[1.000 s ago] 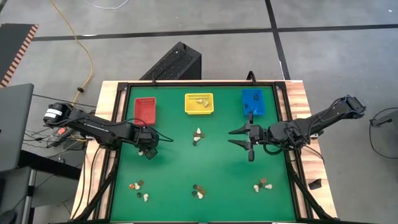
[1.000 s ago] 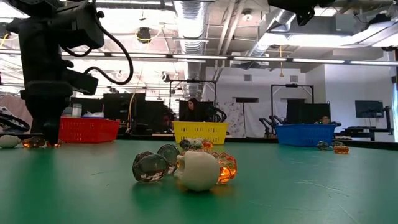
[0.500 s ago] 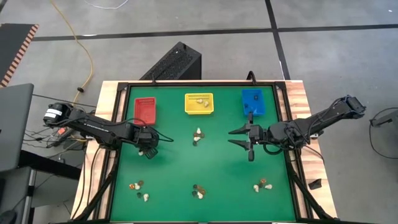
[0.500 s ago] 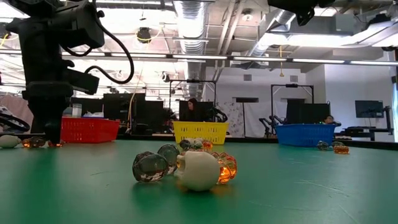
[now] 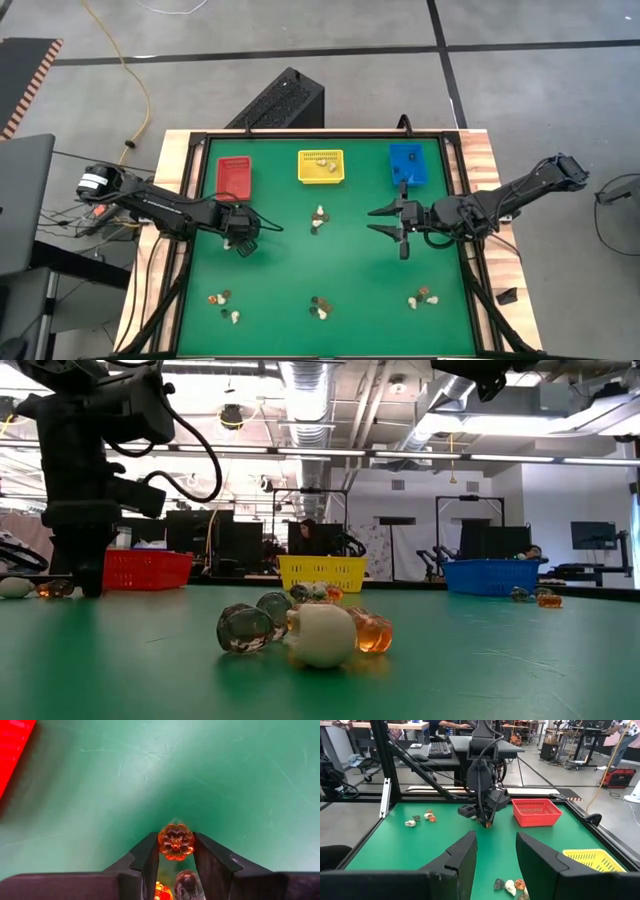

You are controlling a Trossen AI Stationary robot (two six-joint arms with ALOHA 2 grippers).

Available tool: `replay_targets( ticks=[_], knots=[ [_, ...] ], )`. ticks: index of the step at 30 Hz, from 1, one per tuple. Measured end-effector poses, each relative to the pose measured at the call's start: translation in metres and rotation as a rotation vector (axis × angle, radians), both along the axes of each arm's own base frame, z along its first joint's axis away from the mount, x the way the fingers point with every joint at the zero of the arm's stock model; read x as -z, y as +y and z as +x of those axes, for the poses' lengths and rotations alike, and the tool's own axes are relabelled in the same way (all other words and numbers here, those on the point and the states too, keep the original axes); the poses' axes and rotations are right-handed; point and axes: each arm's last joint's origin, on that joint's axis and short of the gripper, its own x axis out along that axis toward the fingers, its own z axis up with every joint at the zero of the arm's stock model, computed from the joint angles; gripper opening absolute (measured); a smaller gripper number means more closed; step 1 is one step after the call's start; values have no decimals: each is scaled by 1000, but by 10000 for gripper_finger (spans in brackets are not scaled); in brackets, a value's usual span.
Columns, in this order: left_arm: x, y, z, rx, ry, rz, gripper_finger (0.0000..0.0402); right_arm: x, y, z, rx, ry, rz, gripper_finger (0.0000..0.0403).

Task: Sort Halloween decoration
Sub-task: Put the orange flower toy into the red bin

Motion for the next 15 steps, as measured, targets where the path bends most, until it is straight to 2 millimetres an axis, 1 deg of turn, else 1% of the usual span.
replay_targets(
  ticks=[3, 6, 11, 13, 15],
  knots=[
    [-9, 0, 0, 8, -20, -7, 104, 0, 1, 0, -5, -1, 0, 168],
    [-17, 0, -1, 28, -45, -12, 93, 0, 1, 0, -5, -1, 0, 168],
    [-37, 6, 2, 47, -144, -1, 77, 0, 1, 0, -5, -2, 1, 168],
    [-50, 11, 4, 49, -191, 23, 81, 0, 1, 0, -5, -2, 1, 168],
    [-69, 19, 6, 47, -246, 55, 91, 0, 1, 0, -5, -3, 1, 168]
  ],
)
